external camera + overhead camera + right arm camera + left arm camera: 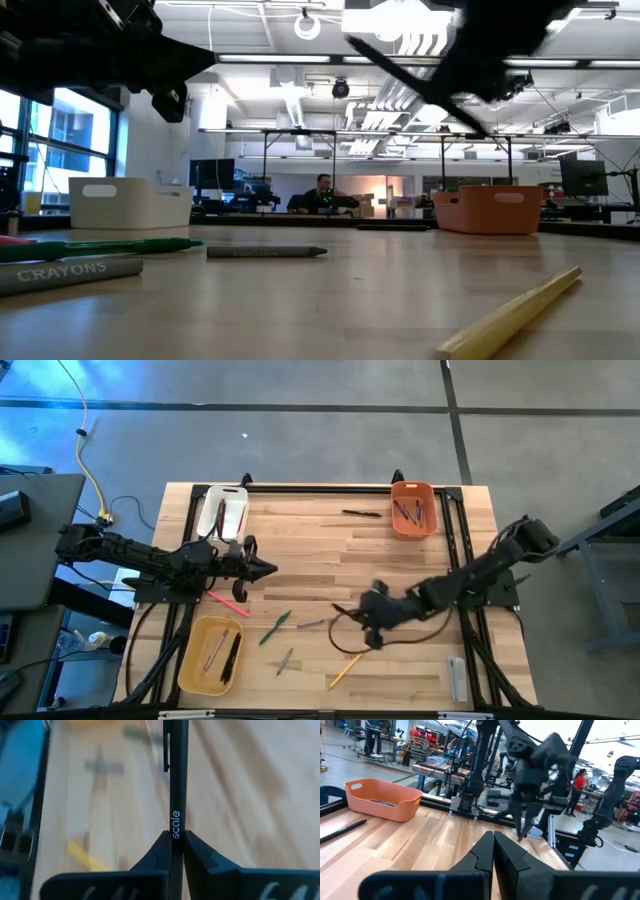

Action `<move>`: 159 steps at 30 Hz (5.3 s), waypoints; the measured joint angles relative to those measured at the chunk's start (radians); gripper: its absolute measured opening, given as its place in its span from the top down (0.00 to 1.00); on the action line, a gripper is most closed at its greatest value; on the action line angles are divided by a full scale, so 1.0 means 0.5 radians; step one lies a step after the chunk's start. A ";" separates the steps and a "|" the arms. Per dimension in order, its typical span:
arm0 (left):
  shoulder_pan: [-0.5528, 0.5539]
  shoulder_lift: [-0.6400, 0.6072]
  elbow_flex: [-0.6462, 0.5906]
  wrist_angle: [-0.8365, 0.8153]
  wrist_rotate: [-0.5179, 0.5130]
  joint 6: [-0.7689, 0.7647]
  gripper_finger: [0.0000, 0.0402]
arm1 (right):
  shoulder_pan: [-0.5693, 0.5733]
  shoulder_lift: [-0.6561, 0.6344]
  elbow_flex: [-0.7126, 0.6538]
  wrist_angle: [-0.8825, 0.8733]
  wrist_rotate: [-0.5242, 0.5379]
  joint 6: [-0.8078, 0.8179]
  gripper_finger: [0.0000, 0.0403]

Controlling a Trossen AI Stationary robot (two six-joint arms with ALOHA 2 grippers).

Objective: Sort crayons/erasers/pens/pencils in bins
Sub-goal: Put the bottom black pen into the yellow bin, then put the pink pencil into the white bin

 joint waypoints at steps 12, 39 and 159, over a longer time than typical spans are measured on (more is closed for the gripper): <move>-0.196 -0.001 0.003 0.094 -0.085 -0.001 0.88 | -0.530 0.449 0.002 1.584 -0.520 -0.701 0.98; -0.482 0.547 0.482 0.087 -0.442 0.059 0.58 | -0.603 0.913 0.002 2.600 -0.604 -0.881 0.98; -1.771 0.288 1.765 -3.431 -1.335 -1.254 1.00 | -0.532 0.299 0.001 0.808 -0.114 -1.239 1.00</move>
